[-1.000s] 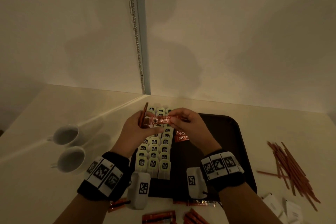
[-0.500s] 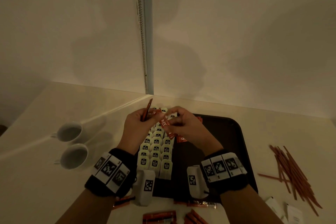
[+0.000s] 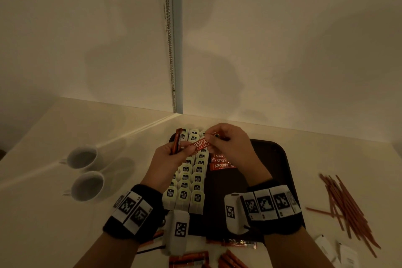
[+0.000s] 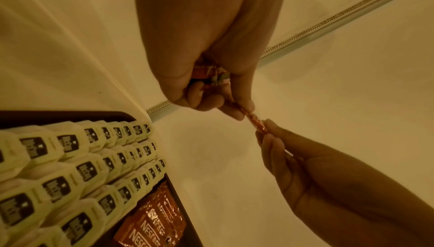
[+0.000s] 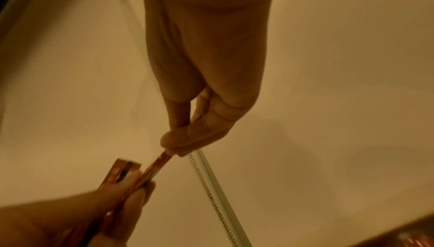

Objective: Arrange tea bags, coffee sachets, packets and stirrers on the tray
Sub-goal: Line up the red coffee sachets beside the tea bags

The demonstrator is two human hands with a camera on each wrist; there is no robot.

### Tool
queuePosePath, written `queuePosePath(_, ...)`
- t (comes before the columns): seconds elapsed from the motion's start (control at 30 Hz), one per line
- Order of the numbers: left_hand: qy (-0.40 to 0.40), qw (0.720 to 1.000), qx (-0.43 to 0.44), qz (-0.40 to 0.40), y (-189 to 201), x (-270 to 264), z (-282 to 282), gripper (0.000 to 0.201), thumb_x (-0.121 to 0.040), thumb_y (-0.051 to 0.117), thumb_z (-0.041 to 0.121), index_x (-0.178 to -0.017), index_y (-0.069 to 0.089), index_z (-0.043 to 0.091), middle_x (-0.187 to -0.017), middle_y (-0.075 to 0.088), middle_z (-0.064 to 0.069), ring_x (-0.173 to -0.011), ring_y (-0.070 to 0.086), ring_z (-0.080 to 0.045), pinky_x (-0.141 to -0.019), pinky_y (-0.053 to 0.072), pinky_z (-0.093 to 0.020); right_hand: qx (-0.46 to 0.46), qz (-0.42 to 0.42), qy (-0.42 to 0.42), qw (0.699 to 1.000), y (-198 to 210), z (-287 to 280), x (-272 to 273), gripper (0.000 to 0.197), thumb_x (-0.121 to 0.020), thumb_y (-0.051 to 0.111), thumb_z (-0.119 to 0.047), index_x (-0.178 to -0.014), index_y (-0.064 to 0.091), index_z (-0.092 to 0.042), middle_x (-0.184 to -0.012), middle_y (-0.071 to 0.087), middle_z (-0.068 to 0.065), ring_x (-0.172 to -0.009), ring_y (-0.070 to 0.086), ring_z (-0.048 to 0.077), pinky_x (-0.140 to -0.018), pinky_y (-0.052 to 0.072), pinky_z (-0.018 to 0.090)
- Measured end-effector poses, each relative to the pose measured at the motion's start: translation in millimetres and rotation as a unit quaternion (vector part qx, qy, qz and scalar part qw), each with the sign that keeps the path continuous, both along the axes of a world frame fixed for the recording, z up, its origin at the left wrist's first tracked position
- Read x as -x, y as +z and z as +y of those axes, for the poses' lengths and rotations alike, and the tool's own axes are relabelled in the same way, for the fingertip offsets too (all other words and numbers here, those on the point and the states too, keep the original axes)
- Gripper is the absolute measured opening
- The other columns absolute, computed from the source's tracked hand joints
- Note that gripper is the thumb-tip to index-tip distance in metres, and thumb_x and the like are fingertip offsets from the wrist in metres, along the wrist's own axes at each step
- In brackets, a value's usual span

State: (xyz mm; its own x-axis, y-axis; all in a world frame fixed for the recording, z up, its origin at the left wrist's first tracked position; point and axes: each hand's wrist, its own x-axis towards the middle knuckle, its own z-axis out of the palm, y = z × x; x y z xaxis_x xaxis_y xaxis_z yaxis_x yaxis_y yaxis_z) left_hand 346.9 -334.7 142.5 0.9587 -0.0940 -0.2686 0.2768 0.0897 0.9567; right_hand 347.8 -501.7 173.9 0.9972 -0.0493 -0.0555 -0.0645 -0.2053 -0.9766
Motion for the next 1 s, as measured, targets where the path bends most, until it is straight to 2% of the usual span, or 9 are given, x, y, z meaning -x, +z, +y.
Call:
queuePosePath(0.07, 0.019, 1.000, -0.005, 0.001, -1.4, -1.2, 3.5, 0.006, -0.085, 0.066, 0.009, -0.089, 0.071, 0.009, -0.051, 0.057, 0.013, -0.048, 0.046, 0.001, -0.062, 0.040, -0.020, -0.002, 0.027, -0.008, 1.000, -3.8, -4.2, 0.5, 0.009, -0.083, 0.069, -0.009, -0.091, 0.069, -0.006, -0.080, 0.068, 0.008, -0.054, 0.062, 0.006, -0.058, 0.051, 0.014)
queuePosePath(0.17, 0.046, 0.999, 0.005, 0.002, -1.0, -4.3, 8.1, 0.010, -0.082, 0.069, 0.012, -0.088, 0.071, 0.004, -0.065, 0.067, 0.002, -0.066, 0.062, -0.010, -0.074, 0.050, -0.030, -0.007, 0.050, 0.005, 0.999, -9.5, -7.4, 4.9, 0.010, -0.083, 0.068, -0.008, -0.092, 0.070, -0.009, -0.084, 0.069, 0.008, -0.063, 0.063, 0.009, -0.063, 0.052, 0.017)
queuePosePath(0.27, 0.067, 0.997, 0.021, -0.021, 3.3, -4.8, 8.2, 0.013, -0.082, 0.068, 0.010, -0.090, 0.069, -0.001, -0.061, 0.066, 0.006, -0.059, 0.061, -0.004, -0.064, 0.050, -0.020, -0.042, 0.058, 0.024, 0.997, -12.4, -9.8, 7.6, 0.014, -0.086, 0.063, -0.004, -0.097, 0.068, -0.011, -0.093, 0.068, 0.014, -0.072, 0.067, 0.010, -0.068, 0.054, 0.018)
queuePosePath(0.37, 0.086, 0.995, 0.036, -0.035, 6.5, -6.5, 5.8, 0.009, -0.083, 0.066, 0.006, -0.088, 0.068, -0.002, -0.060, 0.066, 0.006, -0.053, 0.059, 0.000, -0.057, 0.048, -0.015, 0.028, 0.032, 0.016, 0.999, -11.0, -13.6, 6.3, 0.006, -0.083, 0.068, -0.014, -0.089, 0.068, -0.017, -0.084, 0.070, 0.012, -0.069, 0.065, 0.014, -0.069, 0.055, 0.022)
queuePosePath(0.5, 0.042, 0.999, 0.000, -0.031, 5.7, -8.0, 7.5, 0.006, -0.084, 0.067, 0.012, -0.087, 0.071, 0.008, -0.065, 0.062, 0.003, -0.057, 0.055, -0.003, -0.065, 0.047, -0.020, 0.069, 0.003, 0.030, 0.997, -9.2, -22.6, 1.5, 0.010, -0.085, 0.067, -0.014, -0.084, 0.067, -0.024, -0.087, 0.069, 0.010, -0.074, 0.066, 0.023, -0.068, 0.054, 0.021)
queuePosePath(0.63, 0.032, 0.999, 0.000, 0.010, 2.6, -10.4, 11.4, 0.020, -0.089, 0.062, 0.027, -0.099, 0.067, 0.011, -0.079, 0.062, -0.001, -0.062, 0.051, -0.009, -0.060, 0.043, -0.020, 0.093, 0.013, 0.024, 0.995, -25.5, -49.4, -4.9, 0.016, -0.087, 0.063, -0.012, -0.088, 0.065, -0.028, -0.095, 0.068, 0.001, -0.086, 0.066, 0.016, -0.075, 0.055, 0.029)
queuePosePath(0.83, 0.052, 0.996, 0.039, 0.066, -3.2, -2.9, 25.9, 0.020, -0.096, 0.049, 0.019, -0.097, 0.065, 0.007, -0.078, 0.058, -0.005, -0.061, 0.048, -0.011, -0.057, 0.035, -0.022, 0.248, 0.097, 0.031, 0.963, -82.2, -88.3, 0.7, 0.012, -0.087, 0.061, -0.013, -0.090, 0.062, -0.025, -0.099, 0.061, -0.011, -0.094, 0.055, 0.002, -0.084, 0.044, 0.017)
queuePosePath(0.93, 0.061, 0.992, 0.052, 0.095, -7.4, 0.5, 30.8, 0.019, -0.096, 0.049, 0.020, -0.097, 0.064, 0.008, -0.070, 0.054, -0.006, -0.059, 0.045, -0.013, -0.057, 0.033, -0.025, 0.257, 0.163, 0.038, 0.952, -108.0, -92.1, 10.0, 0.021, -0.085, 0.064, -0.012, -0.085, 0.057, -0.032, -0.102, 0.058, -0.011, -0.099, 0.053, 0.006, -0.096, 0.043, 0.028)
queuePosePath(1.0, 0.064, 0.991, 0.053, 0.103, -8.6, 3.4, 32.4, 0.020, -0.096, 0.048, 0.020, -0.099, 0.063, 0.008, -0.067, 0.052, -0.008, -0.058, 0.043, -0.016, -0.057, 0.031, -0.026, 0.249, 0.193, 0.039, 0.948, -119.1, -90.6, 13.4, 0.020, -0.084, 0.065, -0.011, -0.086, 0.057, -0.029, -0.104, 0.054, -0.012, -0.101, 0.050, 0.006, -0.096, 0.041, 0.029)
